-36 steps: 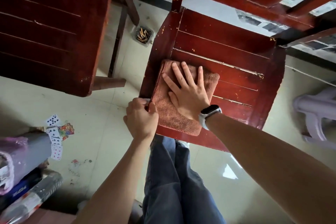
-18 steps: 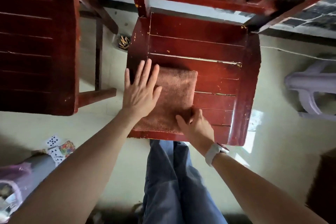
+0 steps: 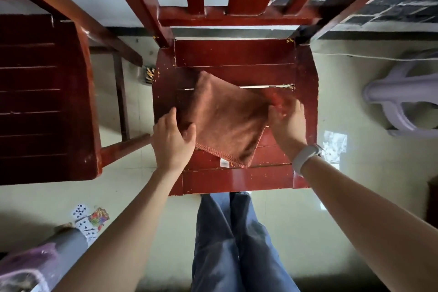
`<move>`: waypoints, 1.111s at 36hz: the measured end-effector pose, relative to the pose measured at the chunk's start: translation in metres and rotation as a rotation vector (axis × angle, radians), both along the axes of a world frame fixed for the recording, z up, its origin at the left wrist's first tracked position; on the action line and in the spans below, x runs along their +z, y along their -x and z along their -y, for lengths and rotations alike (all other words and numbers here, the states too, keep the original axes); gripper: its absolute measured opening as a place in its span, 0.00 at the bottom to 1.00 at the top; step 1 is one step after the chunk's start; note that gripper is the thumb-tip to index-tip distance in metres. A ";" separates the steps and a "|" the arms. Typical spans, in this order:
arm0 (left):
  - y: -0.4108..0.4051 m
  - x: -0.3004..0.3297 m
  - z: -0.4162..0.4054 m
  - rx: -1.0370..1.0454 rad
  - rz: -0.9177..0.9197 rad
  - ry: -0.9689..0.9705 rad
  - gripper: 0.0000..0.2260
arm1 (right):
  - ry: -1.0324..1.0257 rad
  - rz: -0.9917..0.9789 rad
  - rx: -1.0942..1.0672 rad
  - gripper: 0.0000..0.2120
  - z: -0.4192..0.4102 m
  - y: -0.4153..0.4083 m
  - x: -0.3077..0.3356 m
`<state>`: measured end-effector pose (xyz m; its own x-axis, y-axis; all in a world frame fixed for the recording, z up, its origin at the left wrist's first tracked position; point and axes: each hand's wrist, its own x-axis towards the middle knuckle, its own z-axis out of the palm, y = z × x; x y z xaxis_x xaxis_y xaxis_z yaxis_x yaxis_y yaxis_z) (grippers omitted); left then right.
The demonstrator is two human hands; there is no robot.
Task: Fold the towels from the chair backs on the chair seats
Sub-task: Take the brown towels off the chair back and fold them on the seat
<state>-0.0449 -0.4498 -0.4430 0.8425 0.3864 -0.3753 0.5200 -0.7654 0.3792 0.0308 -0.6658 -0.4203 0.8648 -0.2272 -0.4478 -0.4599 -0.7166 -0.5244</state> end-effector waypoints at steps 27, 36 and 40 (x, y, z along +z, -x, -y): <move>-0.059 -0.001 -0.005 0.104 -0.150 0.526 0.10 | -0.375 -0.331 -0.507 0.07 -0.019 0.038 -0.009; -0.048 0.057 0.031 0.010 -0.176 0.451 0.16 | -0.502 -0.301 -0.570 0.11 0.027 0.058 0.059; -0.049 0.100 0.065 0.047 -0.146 0.524 0.14 | -0.558 -0.193 -0.616 0.08 0.057 0.063 0.106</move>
<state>0.0043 -0.5143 -0.3430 0.7535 0.1522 -0.6396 0.6249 -0.4680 0.6249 -0.0324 -0.7233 -0.3139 0.5563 -0.3339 -0.7609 -0.8005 0.0304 -0.5986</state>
